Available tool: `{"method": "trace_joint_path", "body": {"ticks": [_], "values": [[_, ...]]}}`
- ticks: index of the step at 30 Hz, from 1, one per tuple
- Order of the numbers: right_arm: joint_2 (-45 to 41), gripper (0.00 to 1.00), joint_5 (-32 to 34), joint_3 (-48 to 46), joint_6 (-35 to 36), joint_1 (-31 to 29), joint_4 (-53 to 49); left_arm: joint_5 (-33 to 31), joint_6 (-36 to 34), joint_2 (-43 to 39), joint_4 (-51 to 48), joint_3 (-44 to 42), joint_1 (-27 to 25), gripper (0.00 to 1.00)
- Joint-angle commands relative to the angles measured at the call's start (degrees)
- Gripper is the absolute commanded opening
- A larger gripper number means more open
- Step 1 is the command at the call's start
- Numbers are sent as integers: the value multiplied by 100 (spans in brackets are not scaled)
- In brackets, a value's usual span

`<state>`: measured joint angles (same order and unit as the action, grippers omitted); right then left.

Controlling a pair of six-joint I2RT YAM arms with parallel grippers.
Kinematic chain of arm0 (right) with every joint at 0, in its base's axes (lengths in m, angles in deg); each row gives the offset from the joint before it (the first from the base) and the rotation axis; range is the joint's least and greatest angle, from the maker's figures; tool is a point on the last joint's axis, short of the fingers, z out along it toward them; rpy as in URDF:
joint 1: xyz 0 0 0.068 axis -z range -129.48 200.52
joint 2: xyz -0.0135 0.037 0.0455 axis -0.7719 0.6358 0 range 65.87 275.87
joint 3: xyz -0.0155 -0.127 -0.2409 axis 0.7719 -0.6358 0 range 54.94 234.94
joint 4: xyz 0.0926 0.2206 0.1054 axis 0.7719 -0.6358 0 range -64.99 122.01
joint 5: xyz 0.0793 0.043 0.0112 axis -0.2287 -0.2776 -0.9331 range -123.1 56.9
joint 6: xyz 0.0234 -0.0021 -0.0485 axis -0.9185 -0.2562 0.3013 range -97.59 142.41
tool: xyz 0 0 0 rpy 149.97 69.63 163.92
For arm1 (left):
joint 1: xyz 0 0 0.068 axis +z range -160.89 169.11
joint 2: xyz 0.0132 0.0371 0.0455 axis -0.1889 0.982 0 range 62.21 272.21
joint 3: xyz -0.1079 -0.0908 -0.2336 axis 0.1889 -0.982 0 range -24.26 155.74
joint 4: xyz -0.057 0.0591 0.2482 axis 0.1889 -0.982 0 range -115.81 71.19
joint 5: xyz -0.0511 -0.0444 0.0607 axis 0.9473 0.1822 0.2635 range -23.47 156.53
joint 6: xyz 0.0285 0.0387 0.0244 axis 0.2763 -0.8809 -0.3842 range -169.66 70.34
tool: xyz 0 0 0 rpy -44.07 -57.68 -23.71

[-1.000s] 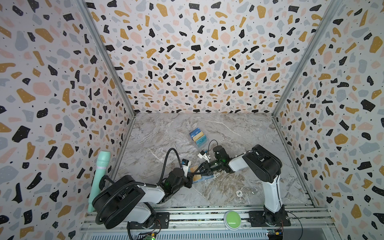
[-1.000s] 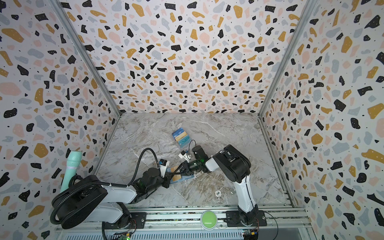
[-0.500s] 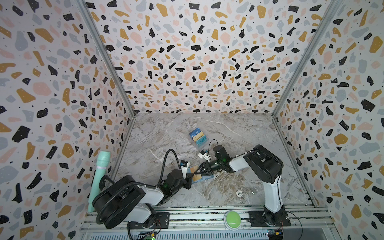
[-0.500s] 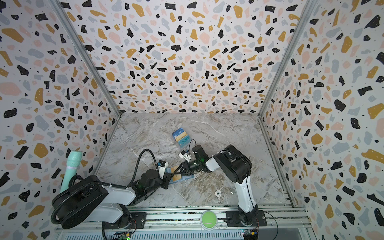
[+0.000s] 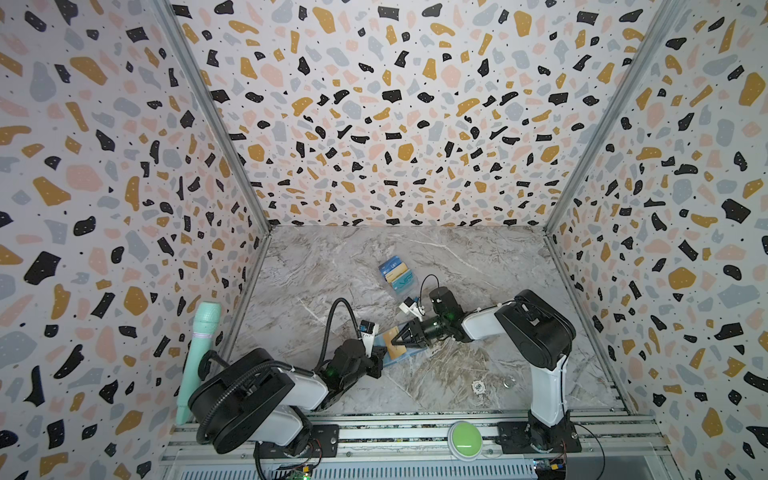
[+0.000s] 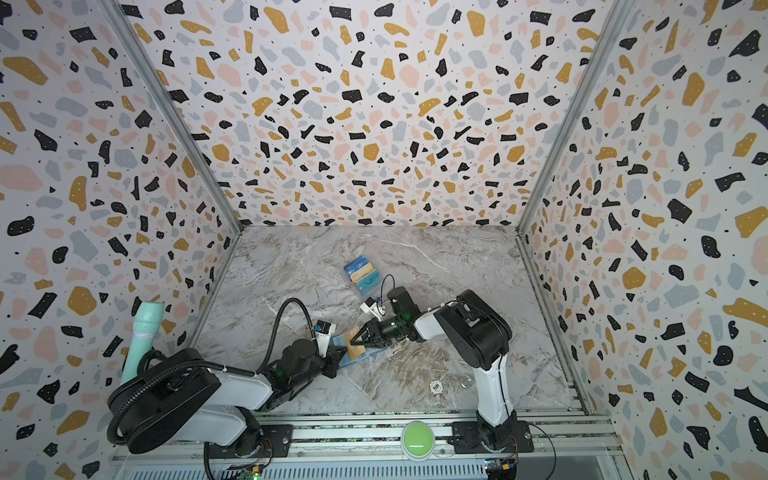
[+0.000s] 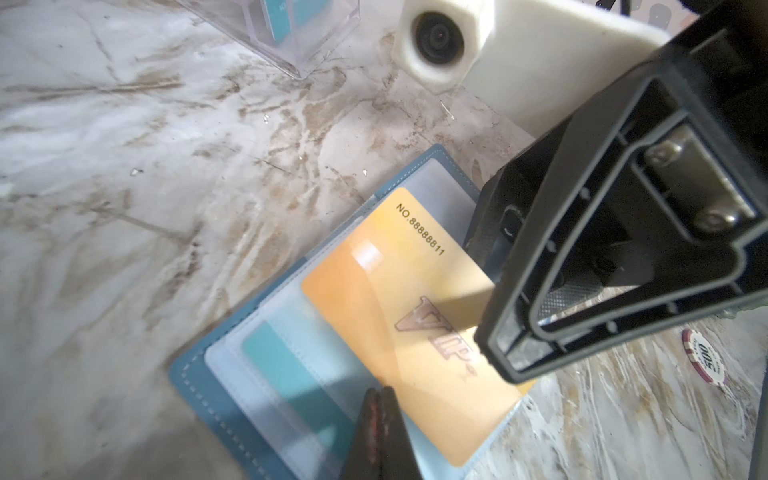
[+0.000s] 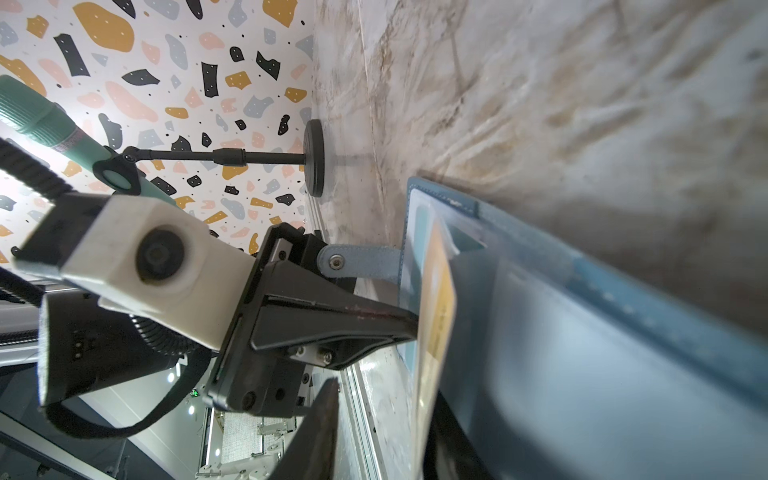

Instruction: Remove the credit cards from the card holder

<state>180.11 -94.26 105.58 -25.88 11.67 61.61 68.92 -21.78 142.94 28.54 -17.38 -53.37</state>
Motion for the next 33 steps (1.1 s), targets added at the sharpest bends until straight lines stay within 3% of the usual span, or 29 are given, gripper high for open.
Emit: {"method": "trace_joint_path", "body": {"ticks": [1, 11, 22, 33], "values": [[-332, 32, -115, 140, 191, 37, -62, -79, 8, 23, -365, -190, 15, 0], [-523, 27, 178, 188, 674, 137, -802, -173, -18, -227, -649, -171, 12, 0], [-674, 6, 701, 272, 1133, 201, -1595, -228, -2, -341, -773, -172, 12, 0], [-1032, 2, 1438, 535, 1925, 264, -2922, -471, -31, -808, -1293, -30, 13, 0]]}}
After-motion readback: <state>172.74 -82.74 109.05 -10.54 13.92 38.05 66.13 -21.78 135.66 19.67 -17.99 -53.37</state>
